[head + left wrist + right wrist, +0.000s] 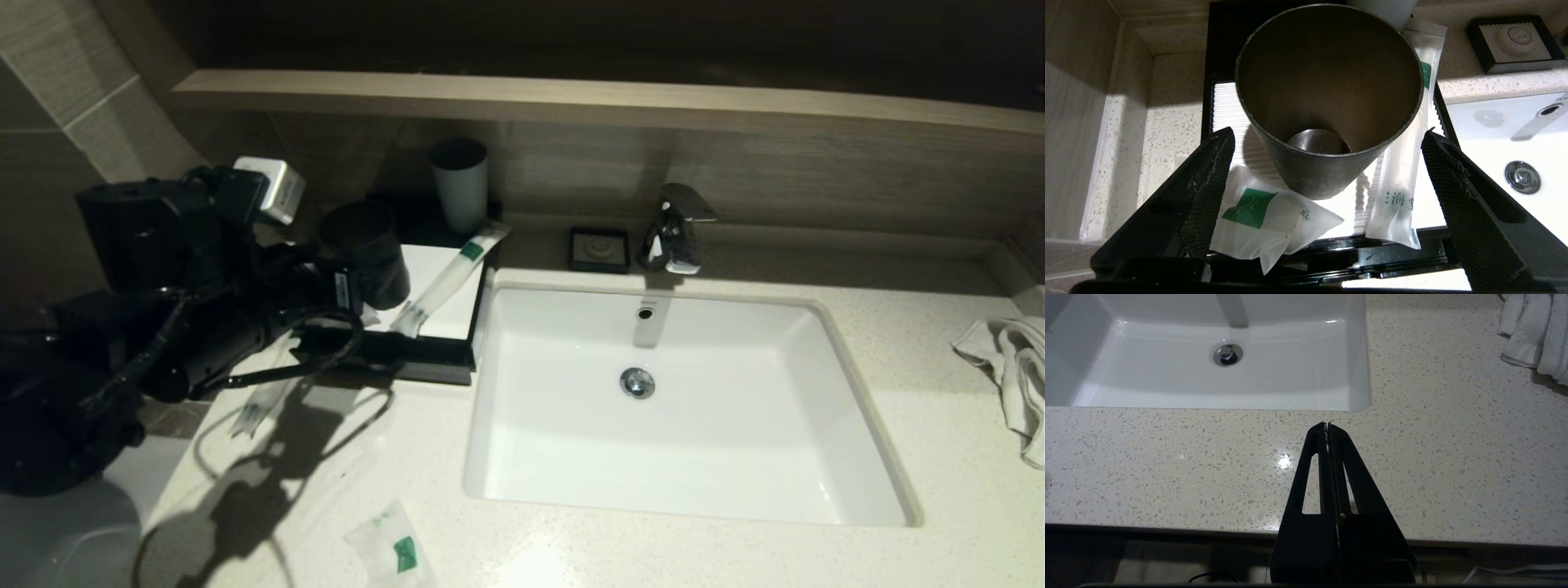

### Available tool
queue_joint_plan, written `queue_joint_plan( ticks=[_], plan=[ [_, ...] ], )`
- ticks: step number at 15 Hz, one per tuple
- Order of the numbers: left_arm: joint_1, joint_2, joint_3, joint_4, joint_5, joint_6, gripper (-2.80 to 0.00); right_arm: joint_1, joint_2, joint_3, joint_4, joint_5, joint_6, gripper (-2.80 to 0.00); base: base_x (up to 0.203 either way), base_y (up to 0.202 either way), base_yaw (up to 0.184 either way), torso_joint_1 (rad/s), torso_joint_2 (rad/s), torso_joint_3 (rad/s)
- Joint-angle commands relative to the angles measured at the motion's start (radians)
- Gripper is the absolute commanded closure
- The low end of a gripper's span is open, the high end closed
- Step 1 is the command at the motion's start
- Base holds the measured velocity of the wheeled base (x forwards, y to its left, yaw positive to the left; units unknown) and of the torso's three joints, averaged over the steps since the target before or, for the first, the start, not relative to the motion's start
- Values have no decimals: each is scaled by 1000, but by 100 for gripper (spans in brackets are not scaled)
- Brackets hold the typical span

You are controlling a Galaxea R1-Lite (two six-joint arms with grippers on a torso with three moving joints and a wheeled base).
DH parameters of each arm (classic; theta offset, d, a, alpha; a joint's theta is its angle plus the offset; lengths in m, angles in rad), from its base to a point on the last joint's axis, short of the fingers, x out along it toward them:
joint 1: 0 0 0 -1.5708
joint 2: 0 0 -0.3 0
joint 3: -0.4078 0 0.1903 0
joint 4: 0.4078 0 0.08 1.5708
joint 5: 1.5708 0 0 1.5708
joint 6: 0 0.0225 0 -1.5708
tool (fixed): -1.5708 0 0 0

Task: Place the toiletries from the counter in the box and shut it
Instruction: Pick up the cup

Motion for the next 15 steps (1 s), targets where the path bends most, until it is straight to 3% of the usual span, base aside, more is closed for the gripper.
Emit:
queue_joint_plan(
  ticks=[1,11,15],
  plan=[
    [-3,30,-2,-17,1,0,-280,0,0,0,0,0,0,0,0,0,0,0,0,0],
    [-1,83,0,-31,4,-1,-280,0,0,0,0,0,0,0,0,0,0,0,0,0],
    [-3,118,6,-86,37,0,-280,0,0,0,0,0,0,0,0,0,0,0,0,0]
  ],
)
